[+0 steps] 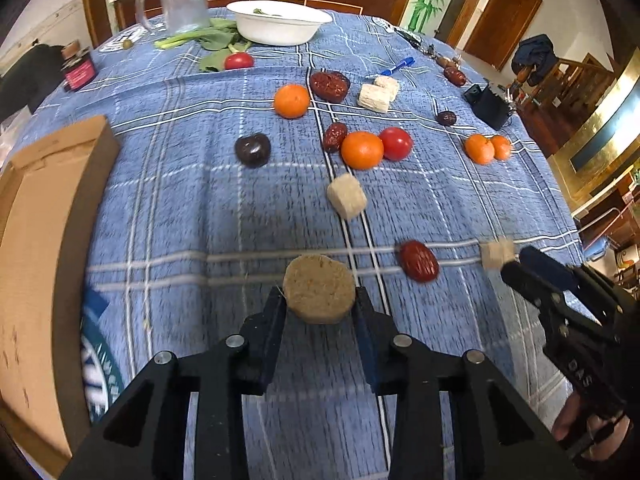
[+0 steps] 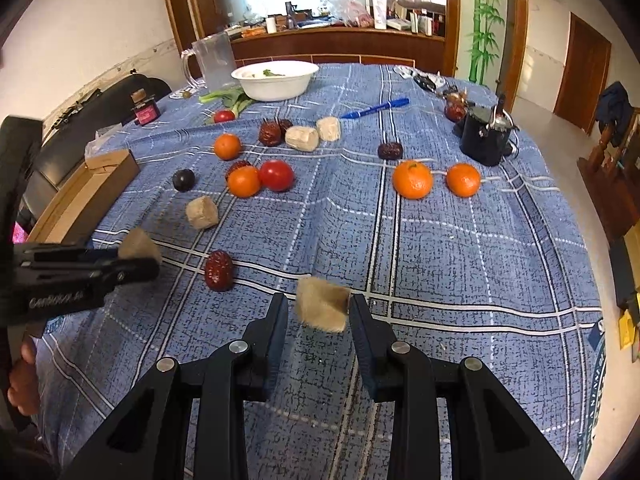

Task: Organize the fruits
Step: 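Carry the white piece with the right gripper while the left gripper carries the cake to the cardboard tray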

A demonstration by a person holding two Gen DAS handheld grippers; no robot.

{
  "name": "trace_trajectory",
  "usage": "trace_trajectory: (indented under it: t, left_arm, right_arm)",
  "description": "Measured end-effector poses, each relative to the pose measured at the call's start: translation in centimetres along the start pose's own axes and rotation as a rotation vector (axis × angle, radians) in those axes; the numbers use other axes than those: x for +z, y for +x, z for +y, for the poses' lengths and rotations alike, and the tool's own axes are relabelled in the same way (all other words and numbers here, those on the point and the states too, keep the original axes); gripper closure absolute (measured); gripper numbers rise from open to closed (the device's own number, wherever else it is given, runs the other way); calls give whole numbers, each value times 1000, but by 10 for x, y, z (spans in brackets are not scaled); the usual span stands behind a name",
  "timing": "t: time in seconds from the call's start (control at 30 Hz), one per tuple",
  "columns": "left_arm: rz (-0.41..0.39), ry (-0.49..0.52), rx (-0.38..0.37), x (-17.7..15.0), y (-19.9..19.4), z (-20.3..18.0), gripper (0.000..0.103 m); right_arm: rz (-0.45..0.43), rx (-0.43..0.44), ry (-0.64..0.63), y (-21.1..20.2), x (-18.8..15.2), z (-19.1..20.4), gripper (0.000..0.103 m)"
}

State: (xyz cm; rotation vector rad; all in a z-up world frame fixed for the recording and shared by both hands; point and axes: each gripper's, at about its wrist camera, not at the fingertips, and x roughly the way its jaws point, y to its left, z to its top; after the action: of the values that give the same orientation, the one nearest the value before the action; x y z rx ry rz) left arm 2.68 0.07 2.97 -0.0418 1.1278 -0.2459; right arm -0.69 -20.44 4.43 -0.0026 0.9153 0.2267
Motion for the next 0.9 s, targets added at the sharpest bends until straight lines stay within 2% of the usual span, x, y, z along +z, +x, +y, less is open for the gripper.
trace_trajectory:
  t: [0.07,0.13,0.2,0.27,0.33,0.37,0.47,0.5,0.57,0.6,0.9]
  left_arm:
    - [-12,-7,9,-5,-8,1,71]
    - [-11,-18,17,-11,-12,4,71]
    - [-13,-12,7,-14,-12,6,71]
    - [-12,-9,13,-17,-11,10,71]
    - [2,-19,-8,-18,-8,14,71]
    - [5,-20,-14,-19,-6,15,71]
    - [12,-23,-24,-22,-3,18,71]
    - [16,-23,-31,-22,-1,18,71]
    - [21,-18,-30,-22,2,19,71]
    - [22,-17,-34,-22,3,19,71]
    - [0,-21,-97,-23,-12,24,71]
  right_arm:
    - [-10,3,-27,-4,1,4,69]
    - [6,-30,-51,-2,0,6,69]
    - [29,-23,-29,1,-1,1,69]
    - [20,-52,-6,0,1,-5,67]
    - [38,-58,15,5,4,-9,41]
    - [54,-51,30,9,5,-10,41]
    - [85,-48,47,24,6,-11,41]
    - [96,-37,53,28,5,-11,44]
    - [84,-51,53,31,5,-10,66]
    - [88,-46,48,32,6,-9,69]
    - [8,-44,74,-12,5,-2,68]
